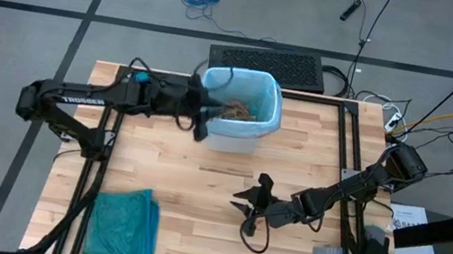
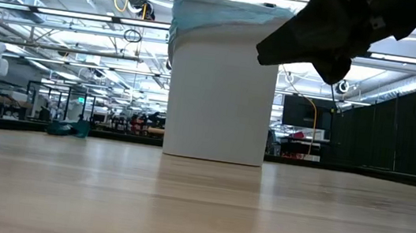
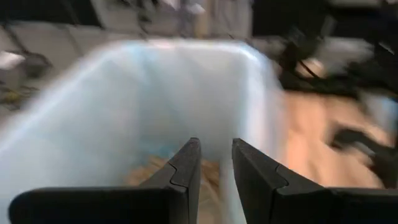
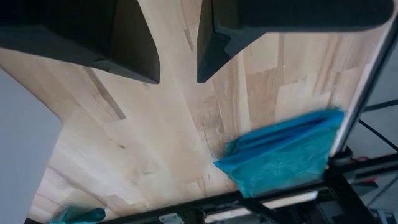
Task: Place trash/remove bag and relplace
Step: Remove the blue trash bag from the white trash bin
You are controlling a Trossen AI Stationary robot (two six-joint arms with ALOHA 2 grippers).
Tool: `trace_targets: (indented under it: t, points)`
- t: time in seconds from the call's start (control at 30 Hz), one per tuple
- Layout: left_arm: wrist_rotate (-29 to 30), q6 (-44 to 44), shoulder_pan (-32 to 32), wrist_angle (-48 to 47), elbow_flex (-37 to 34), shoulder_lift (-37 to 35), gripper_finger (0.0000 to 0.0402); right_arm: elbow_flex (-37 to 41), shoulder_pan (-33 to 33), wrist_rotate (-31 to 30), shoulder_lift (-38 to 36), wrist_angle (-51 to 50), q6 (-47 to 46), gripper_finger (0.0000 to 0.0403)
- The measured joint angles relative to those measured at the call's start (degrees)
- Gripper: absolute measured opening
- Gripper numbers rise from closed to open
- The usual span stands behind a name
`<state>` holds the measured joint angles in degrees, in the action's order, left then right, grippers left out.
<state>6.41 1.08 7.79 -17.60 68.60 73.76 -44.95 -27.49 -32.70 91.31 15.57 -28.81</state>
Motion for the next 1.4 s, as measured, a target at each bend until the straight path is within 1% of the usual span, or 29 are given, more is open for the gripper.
trace_targets:
  t: [0.1, 0.13, 0.27, 0.37, 0.47, 0.57, 0.7, 0.77, 0.8, 0.83, 0.87, 0.93, 0.97, 1.0, 1.03, 1.1, 1.17, 1.27, 1.4]
  points:
    - [1.2, -1.7, -5.7, -4.0, 0.0, -0.1, 0.0089, 0.0, 0.0, 0.0, 0.0, -1.9, -2.1, 0.0098]
    - [2.6, -2.2, -7.9, -5.4, -0.1, -0.2, 0.0088, 0.0, 0.0, 0.0, 0.0, -2.1, -2.5, 0.0098]
    - [13.4, -2.1, -16.1, -5.9, -1.3, -0.2, 0.0088, 0.0, 0.0, 0.0, 0.0, -0.9, -3.3, 0.0098]
    - [21.3, 0.9, -19.8, -5.4, -1.3, -0.2, 0.0088, 0.0, 0.0, -0.2, 0.0, 1.2, -2.9, 0.0098]
    - [27.3, 5.2, -20.7, -2.7, -1.3, -0.2, 0.0088, 0.0, 0.3, -0.2, 0.0, 3.0, -1.6, 0.0098]
    - [30.7, 7.3, -19.8, -1.8, -0.8, -0.4, 0.0088, -0.1, 1.0, -0.3, 0.0, 4.1, -1.9, 0.0098]
    - [31.2, 9.1, -19.3, -1.1, -0.5, -0.5, 0.0088, -0.1, 1.3, -0.3, 0.0, 4.2, -2.1, 0.0098]
    - [31.3, 11.2, -20.8, 0.7, -0.5, -0.6, 0.0088, -0.1, 1.2, -0.3, 0.0, 4.2, -2.1, 0.0098]
    - [32.4, 12.2, -21.7, 1.1, -0.5, -0.8, 0.0088, -0.1, 1.0, -0.6, 0.0, 4.3, -2.1, 0.0098]
    - [34.4, 13.2, -22.8, 1.2, -0.5, -1.2, 0.0088, -0.1, 0.8, -1.6, 0.0, 4.2, -2.1, 0.0098]
    - [38.0, 13.9, -23.8, 1.0, -0.5, -1.6, 0.0088, -0.1, 0.5, -3.9, 0.0, 2.9, -2.9, 0.0098]
    - [48.2, 14.5, -25.6, -1.7, -0.7, -2.3, 0.0088, -0.1, -0.4, -10.9, -0.1, -4.1, -8.0, 0.0098]
    - [53.7, 13.8, -26.3, -5.0, -1.0, -2.7, 0.0088, -0.1, -1.0, -14.0, -0.2, -9.7, -11.6, 0.0098]
    - [57.9, 11.8, -26.9, -8.9, -1.2, -3.1, 0.0088, 0.0, -1.5, -16.6, -0.6, -16.2, -16.0, 0.0098]
    - [60.2, 8.7, -27.1, -13.3, -1.3, -3.6, 0.0088, 0.0, -1.9, -18.5, -1.1, -22.3, -20.8, 0.0098]
    - [60.6, 1.3, -27.3, -20.8, -1.4, -5.0, 0.0088, 0.0, -2.8, -21.6, -2.2, -32.1, -28.3, 0.0098]
    - [60.6, -3.9, -27.3, -25.3, -1.4, -6.4, 0.0088, 0.0, -3.4, -25.1, -3.9, -39.2, -32.1, 0.0098]
    - [60.6, -6.6, -27.2, -28.4, -1.4, -7.9, 0.0088, 0.0, -2.7, -30.2, -7.3, -47.1, -32.8, 0.0098]
    - [62.7, -6.3, -24.7, -30.2, -1.4, -8.9, 0.0088, 0.0, 0.3, -35.5, -11.3, -56.0, -28.9, 0.0098]
